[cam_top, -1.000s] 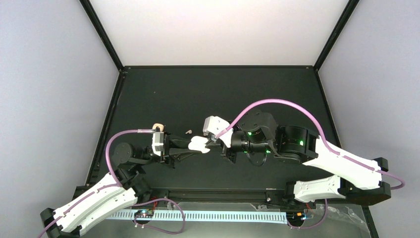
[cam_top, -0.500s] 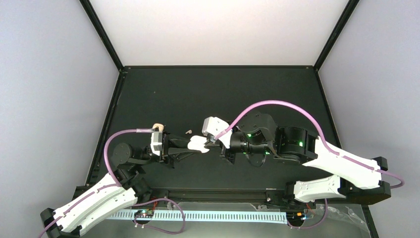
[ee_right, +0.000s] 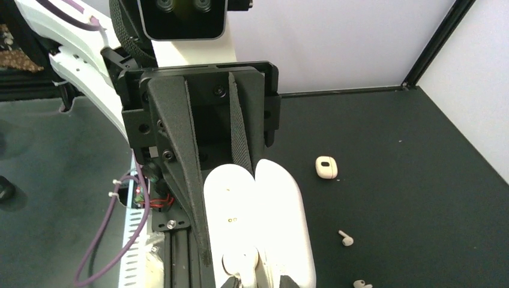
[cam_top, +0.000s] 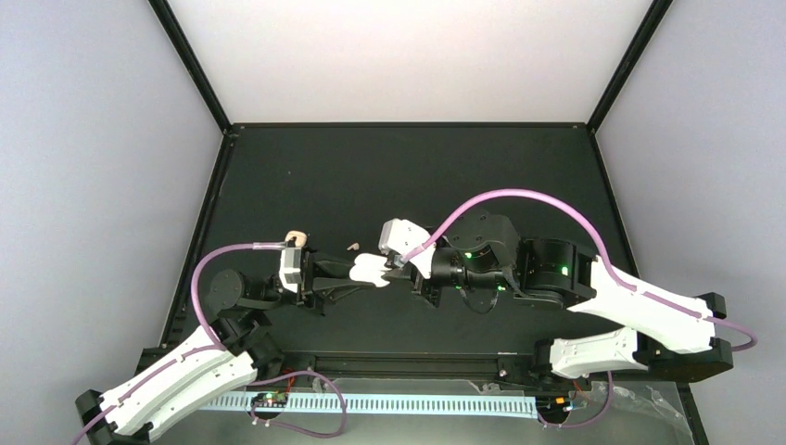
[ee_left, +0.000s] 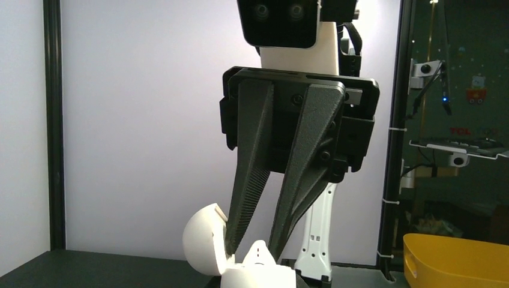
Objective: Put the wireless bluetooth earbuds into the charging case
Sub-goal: Place the earbud in the charging case.
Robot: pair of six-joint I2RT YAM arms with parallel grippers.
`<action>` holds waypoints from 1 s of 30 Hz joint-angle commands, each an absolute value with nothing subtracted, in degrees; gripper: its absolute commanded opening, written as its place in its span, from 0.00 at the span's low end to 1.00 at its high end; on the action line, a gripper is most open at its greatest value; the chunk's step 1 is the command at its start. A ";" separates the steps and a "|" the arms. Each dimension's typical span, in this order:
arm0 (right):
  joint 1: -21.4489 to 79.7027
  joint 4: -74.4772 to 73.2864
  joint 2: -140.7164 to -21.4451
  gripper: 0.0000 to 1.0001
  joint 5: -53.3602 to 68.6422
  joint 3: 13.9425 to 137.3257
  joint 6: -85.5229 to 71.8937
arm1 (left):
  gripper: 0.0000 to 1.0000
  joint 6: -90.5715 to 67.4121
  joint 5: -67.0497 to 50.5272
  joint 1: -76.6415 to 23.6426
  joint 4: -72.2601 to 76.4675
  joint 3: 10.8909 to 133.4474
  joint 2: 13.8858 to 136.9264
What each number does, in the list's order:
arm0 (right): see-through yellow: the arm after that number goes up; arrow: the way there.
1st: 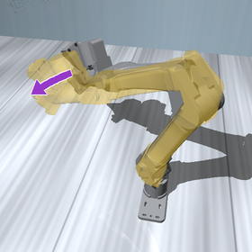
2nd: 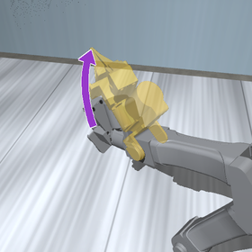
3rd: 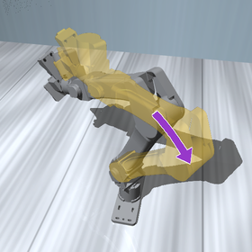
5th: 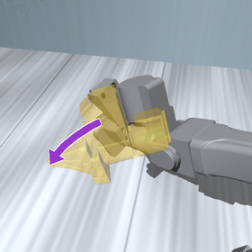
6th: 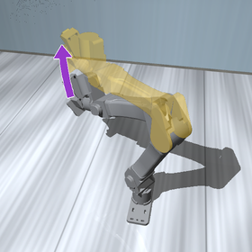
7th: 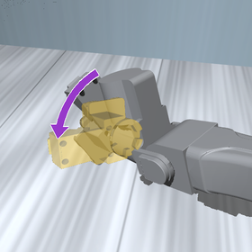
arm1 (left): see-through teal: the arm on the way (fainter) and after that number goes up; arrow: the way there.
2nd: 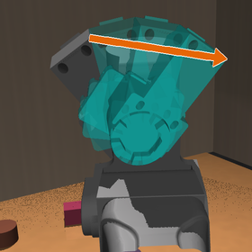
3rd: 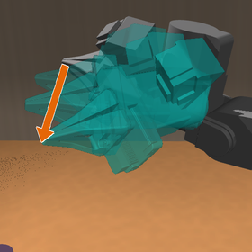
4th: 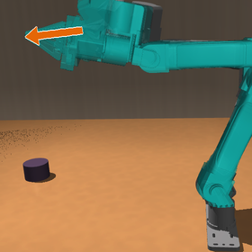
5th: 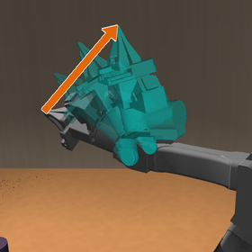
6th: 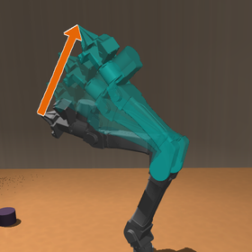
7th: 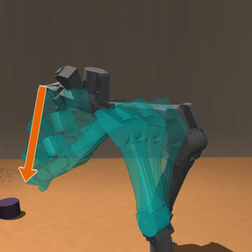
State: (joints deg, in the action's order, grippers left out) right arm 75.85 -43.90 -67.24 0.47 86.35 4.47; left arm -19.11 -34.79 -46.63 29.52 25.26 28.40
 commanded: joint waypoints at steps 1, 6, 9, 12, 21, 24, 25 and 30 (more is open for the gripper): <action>76.82 -43.95 -66.64 0.20 2.60 88.11 3.68 | 0.02 -17.69 -33.88 -46.76 31.41 25.72 27.43; 76.79 -44.05 -64.34 0.28 5.15 91.00 2.96 | 0.02 -17.63 -33.21 -46.76 30.69 25.07 27.03; 76.72 -42.65 -61.71 0.32 4.96 92.01 2.32 | 0.02 -17.62 -33.22 -46.76 30.61 25.14 26.97; 75.80 -40.06 -58.86 0.36 2.32 90.42 1.95 | 0.02 -17.73 -33.03 -46.78 30.78 25.22 26.73; 49.61 -20.65 -52.43 0.39 -0.64 62.40 -18.47 | 0.02 -20.18 -32.48 -46.76 32.44 24.39 25.60; 42.46 -14.04 -53.85 0.39 -0.28 51.97 -27.43 | 0.02 -21.34 -32.08 -46.76 33.01 23.08 24.66; 40.63 -11.93 -54.96 0.38 0.29 49.32 -29.46 | 0.02 -21.70 -31.96 -46.76 32.95 22.77 24.29; 34.07 -3.78 -64.07 0.38 -0.32 42.03 -34.14 | 0.02 -22.06 -31.71 -46.84 31.45 21.89 21.93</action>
